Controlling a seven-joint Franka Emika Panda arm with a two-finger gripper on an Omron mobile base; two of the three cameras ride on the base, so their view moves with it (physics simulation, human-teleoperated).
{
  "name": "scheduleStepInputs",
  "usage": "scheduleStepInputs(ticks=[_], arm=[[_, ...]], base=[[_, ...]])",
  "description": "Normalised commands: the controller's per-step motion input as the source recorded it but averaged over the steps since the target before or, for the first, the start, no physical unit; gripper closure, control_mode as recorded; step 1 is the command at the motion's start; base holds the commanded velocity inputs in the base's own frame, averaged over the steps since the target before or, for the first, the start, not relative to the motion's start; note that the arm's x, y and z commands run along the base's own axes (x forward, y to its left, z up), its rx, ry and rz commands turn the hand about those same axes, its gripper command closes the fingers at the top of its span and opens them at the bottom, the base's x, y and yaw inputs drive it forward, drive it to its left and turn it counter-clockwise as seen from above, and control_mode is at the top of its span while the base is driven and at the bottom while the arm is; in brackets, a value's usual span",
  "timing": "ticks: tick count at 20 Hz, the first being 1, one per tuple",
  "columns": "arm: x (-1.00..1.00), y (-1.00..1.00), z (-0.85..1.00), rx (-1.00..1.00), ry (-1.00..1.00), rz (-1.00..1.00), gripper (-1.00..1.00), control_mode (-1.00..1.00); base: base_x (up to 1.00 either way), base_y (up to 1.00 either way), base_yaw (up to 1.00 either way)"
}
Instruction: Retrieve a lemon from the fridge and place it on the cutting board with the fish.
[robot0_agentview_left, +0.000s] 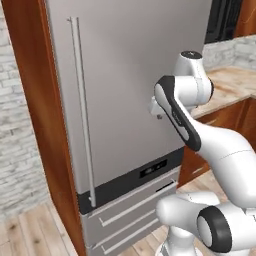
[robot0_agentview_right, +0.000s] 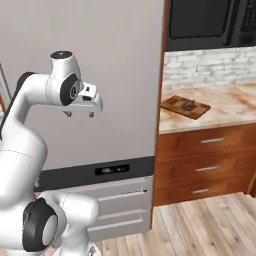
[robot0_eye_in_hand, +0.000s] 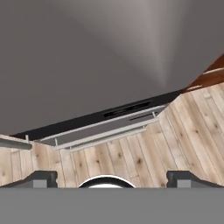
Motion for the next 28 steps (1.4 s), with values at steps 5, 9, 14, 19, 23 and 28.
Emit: scheduleStepInputs(ticks=[5,9,14,19,23,28], arm=[[0.00,0.00,0.00,0.00,0.00,0.00,-1.00,1.00],[0.00,0.00,0.00,0.00,0.00,0.00,-1.00,1.00],[0.00,0.00,0.00,0.00,0.00,0.00,-1.00,1.00],[0.00,0.00,0.00,0.00,0.00,0.00,-1.00,1.00],[0.00,0.00,0.00,0.00,0.00,0.00,-1.00,1.00],[0.00,0.00,0.00,0.00,0.00,0.00,-1.00,1.00]], base=[[-0.48,0.41,-0.35],[-0.64,0.29,-0.38],[-0.62,0.37,-0.35],[-0.48,0.43,-0.25],[-0.06,0.20,-0.06],[-0.13,0.21,0.00]])
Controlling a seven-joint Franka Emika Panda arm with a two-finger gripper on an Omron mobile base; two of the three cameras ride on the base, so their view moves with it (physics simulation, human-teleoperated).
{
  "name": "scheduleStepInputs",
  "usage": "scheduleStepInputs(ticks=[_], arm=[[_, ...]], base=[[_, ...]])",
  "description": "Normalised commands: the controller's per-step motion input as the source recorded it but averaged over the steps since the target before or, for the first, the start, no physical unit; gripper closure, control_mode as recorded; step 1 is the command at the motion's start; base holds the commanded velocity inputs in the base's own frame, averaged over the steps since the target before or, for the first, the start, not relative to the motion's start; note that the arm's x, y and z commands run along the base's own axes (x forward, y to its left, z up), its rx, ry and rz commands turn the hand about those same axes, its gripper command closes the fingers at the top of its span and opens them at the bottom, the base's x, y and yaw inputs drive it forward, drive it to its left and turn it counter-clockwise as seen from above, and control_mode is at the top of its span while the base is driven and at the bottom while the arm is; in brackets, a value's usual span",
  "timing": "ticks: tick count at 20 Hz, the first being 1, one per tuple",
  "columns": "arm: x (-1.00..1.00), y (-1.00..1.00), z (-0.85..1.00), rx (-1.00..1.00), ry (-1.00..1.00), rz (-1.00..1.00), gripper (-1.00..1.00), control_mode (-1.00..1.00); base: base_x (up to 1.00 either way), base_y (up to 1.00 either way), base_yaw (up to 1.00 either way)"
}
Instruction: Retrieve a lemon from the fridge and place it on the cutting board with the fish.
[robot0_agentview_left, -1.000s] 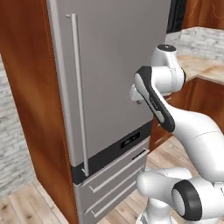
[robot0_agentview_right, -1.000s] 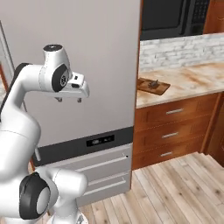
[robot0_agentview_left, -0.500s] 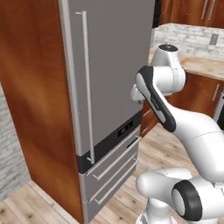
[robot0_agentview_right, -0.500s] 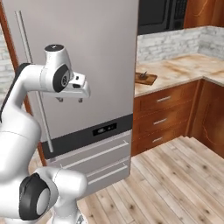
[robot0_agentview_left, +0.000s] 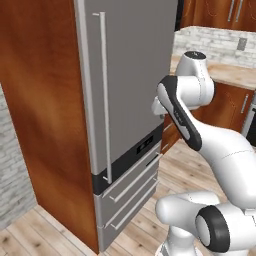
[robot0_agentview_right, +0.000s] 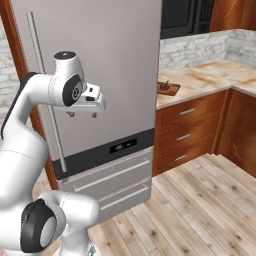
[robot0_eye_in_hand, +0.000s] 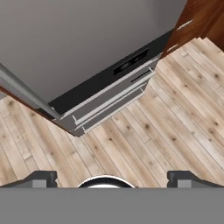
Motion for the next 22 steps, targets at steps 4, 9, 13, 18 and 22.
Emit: scheduleStepInputs(ticks=[4,9,13,18,22], arm=[[0.00,0.00,0.00,0.00,0.00,0.00,-1.00,1.00],[0.00,0.00,0.00,0.00,0.00,0.00,-1.00,1.00],[0.00,0.00,0.00,0.00,0.00,0.00,-1.00,-1.00],[0.12,-0.03,-0.07,0.05,-0.05,0.11,-1.00,-1.00],[0.25,0.02,-0.20,0.14,-0.41,0.46,-1.00,-1.00]], base=[[-0.12,0.45,0.00],[-0.08,0.40,0.00],[0.00,0.00,0.00],[0.00,0.00,0.00],[0.00,0.00,0.00]])
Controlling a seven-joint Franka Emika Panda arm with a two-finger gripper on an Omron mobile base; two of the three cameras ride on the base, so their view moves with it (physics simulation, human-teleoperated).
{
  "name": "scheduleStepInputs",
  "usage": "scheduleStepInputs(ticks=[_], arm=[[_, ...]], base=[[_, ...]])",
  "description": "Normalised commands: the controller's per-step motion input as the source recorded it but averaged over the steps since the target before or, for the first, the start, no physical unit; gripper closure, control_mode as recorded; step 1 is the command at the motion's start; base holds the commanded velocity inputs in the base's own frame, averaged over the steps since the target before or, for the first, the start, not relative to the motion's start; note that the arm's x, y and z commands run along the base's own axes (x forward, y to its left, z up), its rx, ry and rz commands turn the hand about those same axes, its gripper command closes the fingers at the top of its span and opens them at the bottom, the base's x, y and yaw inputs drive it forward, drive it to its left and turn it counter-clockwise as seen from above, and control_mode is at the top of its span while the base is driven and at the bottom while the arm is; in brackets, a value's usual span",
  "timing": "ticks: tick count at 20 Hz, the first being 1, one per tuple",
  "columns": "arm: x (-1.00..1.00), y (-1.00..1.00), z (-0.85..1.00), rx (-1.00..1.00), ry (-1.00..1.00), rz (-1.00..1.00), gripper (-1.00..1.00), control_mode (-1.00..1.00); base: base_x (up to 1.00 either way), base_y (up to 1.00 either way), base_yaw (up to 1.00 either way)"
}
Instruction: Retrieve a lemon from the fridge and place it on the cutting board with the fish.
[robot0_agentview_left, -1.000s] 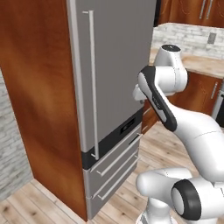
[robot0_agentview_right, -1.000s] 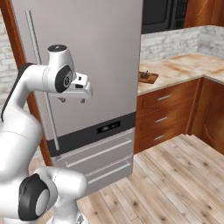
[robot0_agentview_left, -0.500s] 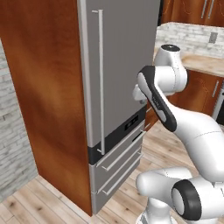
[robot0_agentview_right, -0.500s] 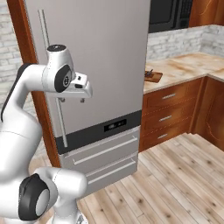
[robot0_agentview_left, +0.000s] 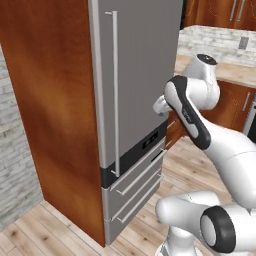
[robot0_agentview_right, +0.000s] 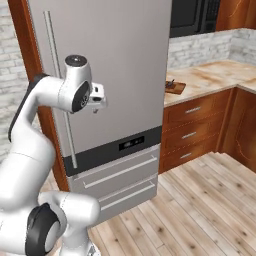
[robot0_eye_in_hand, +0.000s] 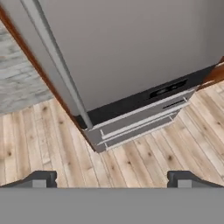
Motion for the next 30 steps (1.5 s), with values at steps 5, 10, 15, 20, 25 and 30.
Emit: scheduleStepInputs(ticks=[5,10,15,20,25,30], arm=[[0.29,0.33,-0.28,0.01,-0.23,0.62,-1.00,-1.00],[0.12,0.50,-0.02,-0.01,-0.03,0.23,-1.00,-1.00],[0.00,0.97,0.00,-0.10,0.00,-0.15,-1.00,-1.00],[0.13,0.34,0.00,-0.01,0.00,-0.12,-1.00,-1.00],[0.42,0.00,0.00,0.00,0.00,0.00,-1.00,-1.00],[0.44,0.09,0.00,0.00,0.00,0.00,-1.00,-1.00]], base=[[0.00,0.00,0.00],[0.00,0.00,0.00],[0.00,0.00,0.00],[0.00,0.00,0.00],[0.00,0.00,0.00],[0.00,0.00,0.00]])
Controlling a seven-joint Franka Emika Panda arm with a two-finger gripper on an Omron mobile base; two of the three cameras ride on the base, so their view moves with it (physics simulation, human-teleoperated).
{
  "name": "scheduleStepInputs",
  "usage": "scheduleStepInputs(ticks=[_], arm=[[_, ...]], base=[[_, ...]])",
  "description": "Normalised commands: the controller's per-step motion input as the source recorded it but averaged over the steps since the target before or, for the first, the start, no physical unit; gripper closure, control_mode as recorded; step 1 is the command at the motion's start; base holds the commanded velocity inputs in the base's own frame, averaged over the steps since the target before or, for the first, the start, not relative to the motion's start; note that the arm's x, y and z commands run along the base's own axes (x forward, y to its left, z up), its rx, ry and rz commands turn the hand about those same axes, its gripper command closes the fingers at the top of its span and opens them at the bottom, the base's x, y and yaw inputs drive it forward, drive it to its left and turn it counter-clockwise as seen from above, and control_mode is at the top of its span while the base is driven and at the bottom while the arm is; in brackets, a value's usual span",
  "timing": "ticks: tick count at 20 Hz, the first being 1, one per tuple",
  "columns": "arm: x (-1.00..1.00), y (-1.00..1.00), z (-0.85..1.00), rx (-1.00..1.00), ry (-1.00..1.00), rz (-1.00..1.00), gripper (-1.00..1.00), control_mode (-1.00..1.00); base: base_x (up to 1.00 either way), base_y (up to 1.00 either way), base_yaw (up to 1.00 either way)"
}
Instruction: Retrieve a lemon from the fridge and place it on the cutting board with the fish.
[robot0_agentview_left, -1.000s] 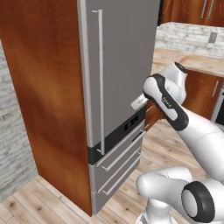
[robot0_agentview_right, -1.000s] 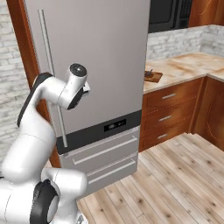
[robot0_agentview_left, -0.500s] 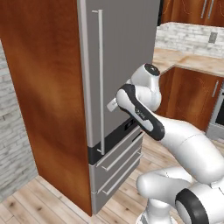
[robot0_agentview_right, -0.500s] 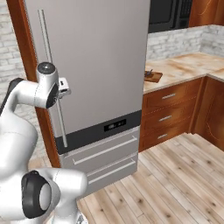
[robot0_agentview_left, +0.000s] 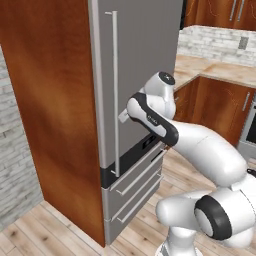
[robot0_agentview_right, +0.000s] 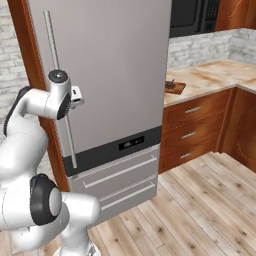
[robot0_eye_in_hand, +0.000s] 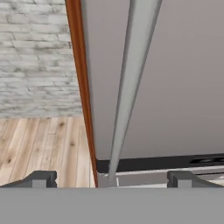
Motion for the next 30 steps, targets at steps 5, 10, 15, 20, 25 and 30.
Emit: scheduleStepInputs(ticks=[5,10,15,20,25,30], arm=[[0.37,0.31,0.00,0.00,0.00,0.00,-1.00,-1.00],[0.53,0.15,-0.01,0.00,0.00,0.02,-1.00,-1.00],[0.42,0.01,-0.01,0.00,0.00,0.06,-1.00,-1.00],[0.40,0.13,-0.05,0.00,0.00,0.04,-1.00,-1.00],[0.14,0.37,-0.01,0.00,-0.01,0.00,-1.00,-1.00],[0.15,0.26,-0.09,0.00,-0.01,0.00,-1.00,-1.00]], base=[[0.00,0.00,0.00],[0.00,0.00,0.00],[0.00,0.00,0.00],[0.00,0.00,0.00],[0.00,0.00,0.00],[0.00,0.00,0.00]])
